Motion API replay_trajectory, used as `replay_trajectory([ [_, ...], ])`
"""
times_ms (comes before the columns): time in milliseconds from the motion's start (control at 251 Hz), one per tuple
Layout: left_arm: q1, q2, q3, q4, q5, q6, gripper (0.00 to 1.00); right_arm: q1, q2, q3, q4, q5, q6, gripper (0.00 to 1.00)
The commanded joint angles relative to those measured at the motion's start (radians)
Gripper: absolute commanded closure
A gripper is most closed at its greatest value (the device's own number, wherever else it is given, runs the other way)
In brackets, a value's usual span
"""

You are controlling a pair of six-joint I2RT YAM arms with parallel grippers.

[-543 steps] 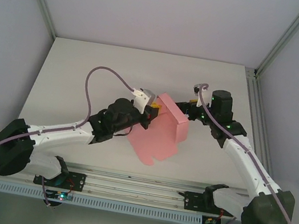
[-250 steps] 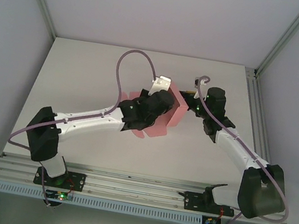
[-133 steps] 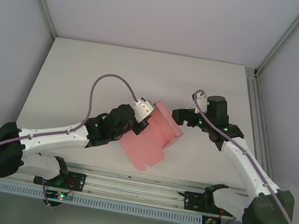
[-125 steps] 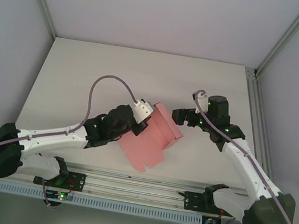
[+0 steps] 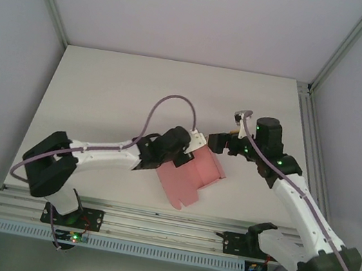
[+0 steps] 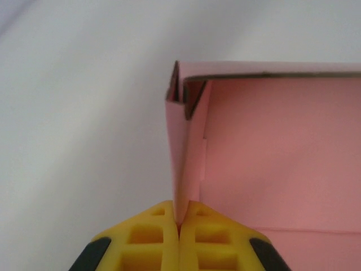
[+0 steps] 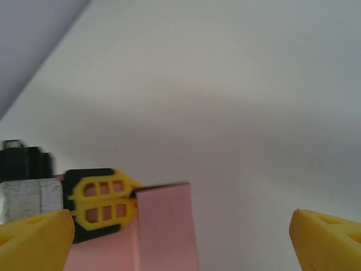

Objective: Assemble paper box

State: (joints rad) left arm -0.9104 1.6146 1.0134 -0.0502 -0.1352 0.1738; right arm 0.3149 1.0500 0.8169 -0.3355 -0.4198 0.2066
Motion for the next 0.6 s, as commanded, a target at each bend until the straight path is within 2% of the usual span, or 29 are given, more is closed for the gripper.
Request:
replay_trajectory([
  [0,0.014,0.098,0.139,-0.328,0.015,0.072,1.00,-0.008,0.028,-0.047,-0.054,0.058,0.031,0.02],
  [96,0.014,0.189,0.230,-0.455,-0.024,0.109,1.00,-0.032,0.026,-0.059,-0.070,0.109,0.031,0.02],
  [180,0.014,0.241,0.284,-0.499,-0.056,0.126,0.99,-0.059,0.009,-0.064,-0.095,0.189,0.036,0.02],
  [243,0.013,0.259,0.311,-0.508,-0.036,0.130,0.89,-0.083,-0.007,-0.075,-0.103,0.228,0.043,0.02],
  [299,0.013,0.260,0.326,-0.510,-0.006,0.134,0.72,-0.109,-0.026,-0.088,-0.101,0.240,0.049,0.02],
  [491,0.013,0.212,0.365,-0.493,0.075,0.135,0.56,-0.177,-0.062,-0.109,-0.108,0.240,0.039,0.02],
  [543,0.014,0.194,0.374,-0.490,0.097,0.138,0.49,-0.183,-0.064,-0.112,-0.107,0.238,0.033,0.02],
  [595,0.013,0.180,0.394,-0.498,0.106,0.135,0.47,-0.187,-0.063,-0.113,-0.103,0.242,0.019,0.02],
])
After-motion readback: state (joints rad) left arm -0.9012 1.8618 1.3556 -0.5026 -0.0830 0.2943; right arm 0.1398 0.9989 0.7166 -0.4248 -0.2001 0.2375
